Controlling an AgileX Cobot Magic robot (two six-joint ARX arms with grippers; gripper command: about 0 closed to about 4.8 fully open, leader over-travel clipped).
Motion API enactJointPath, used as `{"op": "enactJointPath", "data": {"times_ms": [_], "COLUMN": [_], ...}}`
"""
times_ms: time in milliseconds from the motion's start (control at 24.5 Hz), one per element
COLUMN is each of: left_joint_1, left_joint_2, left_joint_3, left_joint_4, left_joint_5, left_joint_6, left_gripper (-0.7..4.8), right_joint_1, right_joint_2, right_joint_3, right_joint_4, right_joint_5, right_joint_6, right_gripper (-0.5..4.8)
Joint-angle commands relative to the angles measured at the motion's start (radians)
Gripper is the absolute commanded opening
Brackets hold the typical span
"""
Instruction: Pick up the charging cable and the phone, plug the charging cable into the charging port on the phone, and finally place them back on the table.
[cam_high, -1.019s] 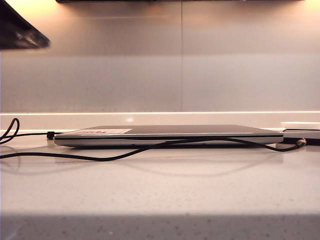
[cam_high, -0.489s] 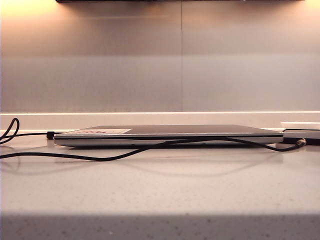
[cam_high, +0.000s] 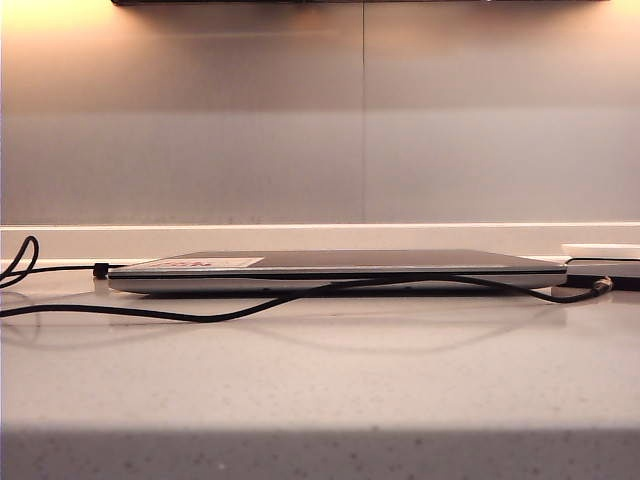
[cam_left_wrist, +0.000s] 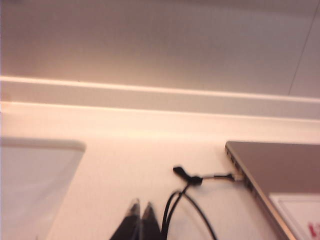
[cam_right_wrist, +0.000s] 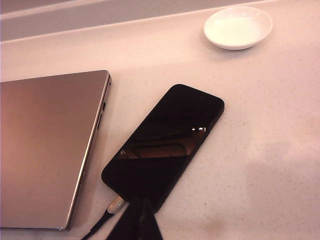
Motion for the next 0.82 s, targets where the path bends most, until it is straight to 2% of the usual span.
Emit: {"op": "enactJointPath", "data": {"times_ms": [41,204,816], "left_joint_1": [-0.001,-0.001,-0.001], "left_joint_2": [0.001,0.001,0.001], "left_joint_3": [0.005,0.005,0.005], "left_joint_4": [0.008,0.006,-0.018], "left_joint_5": [0.003,0.003,0.003], "left_joint_6": [0.027,0.12,0.074], "left_gripper": [-0.06,-0.06,-0.05], "right_joint_1": [0.001,0.001,0.001], "right_joint_2": [-0.002,-0.002,-0.002], "right_joint_3": [0.006,0.006,0.006], "right_joint_4": [0.015,0.014,0.014], "right_joint_5": [-0.001,-0.002,-0.002], "right_joint_6": [-0.002,-0.002,-0.002], "right_gripper": [0.0,-0.01,0.0]}}
